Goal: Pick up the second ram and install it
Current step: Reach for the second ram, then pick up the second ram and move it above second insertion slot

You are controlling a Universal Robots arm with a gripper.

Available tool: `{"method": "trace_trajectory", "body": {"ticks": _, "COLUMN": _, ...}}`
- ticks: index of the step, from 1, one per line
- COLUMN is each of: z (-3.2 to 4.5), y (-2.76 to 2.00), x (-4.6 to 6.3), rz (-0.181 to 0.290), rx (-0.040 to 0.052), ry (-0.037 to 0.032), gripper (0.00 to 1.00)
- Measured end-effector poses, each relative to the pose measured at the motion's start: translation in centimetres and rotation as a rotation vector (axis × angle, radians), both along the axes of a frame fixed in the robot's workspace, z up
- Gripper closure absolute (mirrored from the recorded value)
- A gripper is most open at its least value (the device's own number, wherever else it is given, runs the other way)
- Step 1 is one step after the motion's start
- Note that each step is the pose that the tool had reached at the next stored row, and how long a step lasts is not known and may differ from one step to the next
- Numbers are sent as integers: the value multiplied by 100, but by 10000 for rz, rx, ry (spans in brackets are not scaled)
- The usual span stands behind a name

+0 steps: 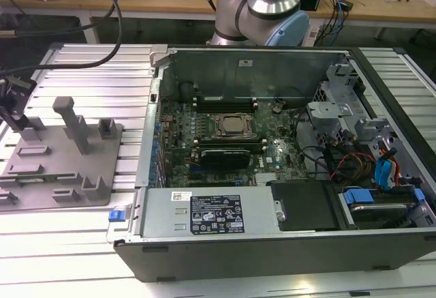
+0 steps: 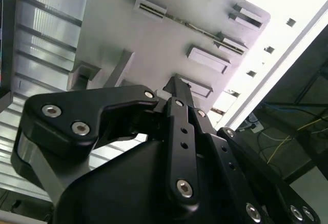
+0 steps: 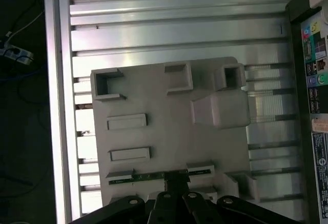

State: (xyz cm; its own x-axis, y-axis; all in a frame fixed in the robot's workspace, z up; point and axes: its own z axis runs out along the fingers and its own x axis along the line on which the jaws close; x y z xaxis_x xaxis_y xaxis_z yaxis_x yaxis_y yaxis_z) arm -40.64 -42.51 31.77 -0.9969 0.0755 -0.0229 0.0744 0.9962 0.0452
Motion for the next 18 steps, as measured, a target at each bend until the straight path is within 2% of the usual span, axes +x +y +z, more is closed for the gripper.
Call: {"method": "trace_trajectory", "body": {"ticks": 18, "z": -8, "y": -21, "x": -1, "rz": 34, "rx": -2, "ry": 1, "gripper": 92}}
